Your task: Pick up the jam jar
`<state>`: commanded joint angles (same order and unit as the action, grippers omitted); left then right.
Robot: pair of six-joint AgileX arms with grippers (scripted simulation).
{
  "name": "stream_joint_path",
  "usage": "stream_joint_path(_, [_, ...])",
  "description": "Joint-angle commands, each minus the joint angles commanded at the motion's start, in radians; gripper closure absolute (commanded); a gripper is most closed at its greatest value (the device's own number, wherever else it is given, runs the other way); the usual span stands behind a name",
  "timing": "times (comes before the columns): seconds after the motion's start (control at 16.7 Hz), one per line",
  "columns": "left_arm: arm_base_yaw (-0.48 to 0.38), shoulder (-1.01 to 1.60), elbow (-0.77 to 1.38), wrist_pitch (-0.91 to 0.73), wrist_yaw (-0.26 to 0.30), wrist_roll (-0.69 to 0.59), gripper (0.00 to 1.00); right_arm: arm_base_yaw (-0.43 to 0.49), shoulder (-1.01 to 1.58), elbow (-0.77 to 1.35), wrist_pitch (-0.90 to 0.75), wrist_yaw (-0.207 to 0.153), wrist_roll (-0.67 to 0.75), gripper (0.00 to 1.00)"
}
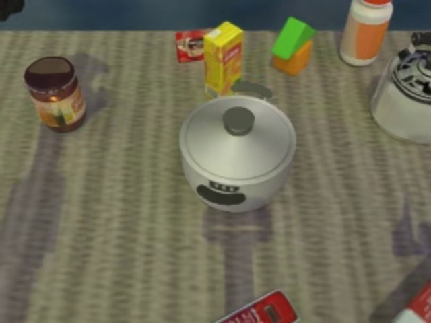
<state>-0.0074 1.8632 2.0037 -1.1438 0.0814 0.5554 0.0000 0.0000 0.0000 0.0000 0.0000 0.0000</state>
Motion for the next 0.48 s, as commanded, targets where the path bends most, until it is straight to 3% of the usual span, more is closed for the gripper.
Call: stream_joint_path(0.48, [-0.002, 0.655, 0.666, -0.382, 0.007, 0.180, 0.00, 0.000, 0.000, 0.000, 0.000, 0.000, 0.000, 0.00])
